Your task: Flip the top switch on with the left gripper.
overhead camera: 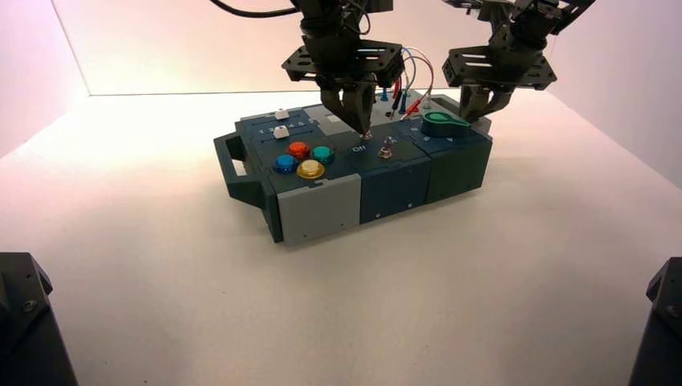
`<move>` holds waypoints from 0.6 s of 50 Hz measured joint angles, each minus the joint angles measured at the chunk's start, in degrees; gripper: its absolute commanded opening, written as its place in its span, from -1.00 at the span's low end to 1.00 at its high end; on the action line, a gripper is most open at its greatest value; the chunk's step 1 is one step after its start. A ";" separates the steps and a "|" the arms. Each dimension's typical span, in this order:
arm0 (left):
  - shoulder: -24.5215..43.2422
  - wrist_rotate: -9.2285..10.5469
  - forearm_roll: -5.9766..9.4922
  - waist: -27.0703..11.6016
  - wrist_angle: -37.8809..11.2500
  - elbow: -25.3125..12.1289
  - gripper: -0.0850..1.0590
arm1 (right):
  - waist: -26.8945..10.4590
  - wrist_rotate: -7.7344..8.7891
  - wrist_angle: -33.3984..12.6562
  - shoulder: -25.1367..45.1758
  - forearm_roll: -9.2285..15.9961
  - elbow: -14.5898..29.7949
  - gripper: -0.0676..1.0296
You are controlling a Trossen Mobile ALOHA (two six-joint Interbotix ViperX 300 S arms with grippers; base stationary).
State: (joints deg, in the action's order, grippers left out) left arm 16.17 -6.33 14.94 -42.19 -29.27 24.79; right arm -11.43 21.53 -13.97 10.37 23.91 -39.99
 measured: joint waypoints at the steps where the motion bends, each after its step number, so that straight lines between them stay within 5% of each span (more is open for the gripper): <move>1: -0.09 0.00 0.00 0.00 0.00 0.09 -0.91 | 0.00 0.00 0.00 0.00 0.00 0.00 -0.92; 30: -7.47 0.26 0.26 -0.53 -0.79 4.13 -0.91 | -0.09 0.00 -0.26 0.00 0.09 0.09 -0.92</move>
State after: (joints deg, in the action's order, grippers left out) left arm 8.70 -6.06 15.21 -42.71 -30.06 28.92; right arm -11.51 21.53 -14.24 10.37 23.99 -39.90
